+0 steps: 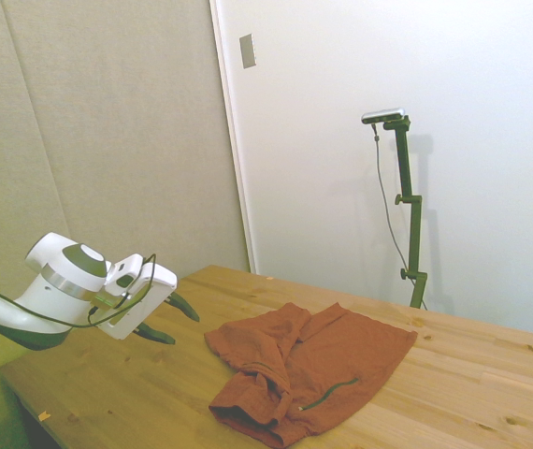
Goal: Fold the shorts
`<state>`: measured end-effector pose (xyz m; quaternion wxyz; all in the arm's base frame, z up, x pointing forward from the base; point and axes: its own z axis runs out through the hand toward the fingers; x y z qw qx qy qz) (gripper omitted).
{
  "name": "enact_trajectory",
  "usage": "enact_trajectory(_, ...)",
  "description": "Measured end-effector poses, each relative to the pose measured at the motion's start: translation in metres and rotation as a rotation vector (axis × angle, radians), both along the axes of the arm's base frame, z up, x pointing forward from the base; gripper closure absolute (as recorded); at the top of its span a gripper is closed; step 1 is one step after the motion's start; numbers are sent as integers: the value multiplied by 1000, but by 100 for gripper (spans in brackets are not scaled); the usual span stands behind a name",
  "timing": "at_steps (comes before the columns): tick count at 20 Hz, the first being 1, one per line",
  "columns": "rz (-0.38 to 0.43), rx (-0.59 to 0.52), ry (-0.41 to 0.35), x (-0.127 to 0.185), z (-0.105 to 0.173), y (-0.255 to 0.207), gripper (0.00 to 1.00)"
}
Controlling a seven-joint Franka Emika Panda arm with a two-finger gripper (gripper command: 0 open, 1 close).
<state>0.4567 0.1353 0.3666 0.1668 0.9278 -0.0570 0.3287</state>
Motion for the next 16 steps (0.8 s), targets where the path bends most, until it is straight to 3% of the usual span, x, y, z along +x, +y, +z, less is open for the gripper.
enact_trajectory(6,-16,-11,21,25,-23,-15,0)
enact_trajectory(12,-34,-16,-19,26,-22,-14,0)
enact_trajectory(16,-39,-21,-33,49,-42,-15,0)
